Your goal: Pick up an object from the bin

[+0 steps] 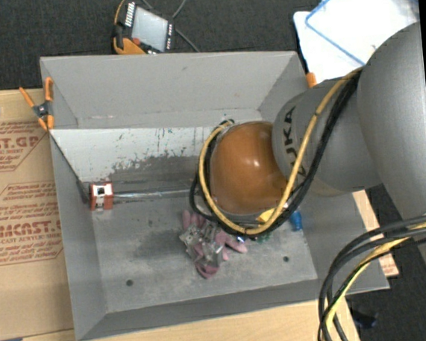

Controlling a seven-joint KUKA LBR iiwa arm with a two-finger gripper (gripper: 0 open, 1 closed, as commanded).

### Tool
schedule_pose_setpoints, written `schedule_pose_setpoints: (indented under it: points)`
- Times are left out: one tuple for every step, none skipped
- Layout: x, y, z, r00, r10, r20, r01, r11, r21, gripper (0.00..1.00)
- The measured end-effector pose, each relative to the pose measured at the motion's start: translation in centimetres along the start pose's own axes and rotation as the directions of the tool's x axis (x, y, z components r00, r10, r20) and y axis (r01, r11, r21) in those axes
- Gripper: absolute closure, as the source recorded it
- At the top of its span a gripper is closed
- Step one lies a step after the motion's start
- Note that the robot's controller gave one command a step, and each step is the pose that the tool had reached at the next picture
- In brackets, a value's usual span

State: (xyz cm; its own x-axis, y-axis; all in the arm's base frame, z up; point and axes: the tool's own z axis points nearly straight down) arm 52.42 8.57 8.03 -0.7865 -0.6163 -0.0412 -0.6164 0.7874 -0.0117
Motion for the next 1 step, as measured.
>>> schedule_pose_setpoints:
  points:
    - [-0.13,0.63,0.41,1.0,0.024,-0.005,-0.024,1.0,-0.006,1.0]
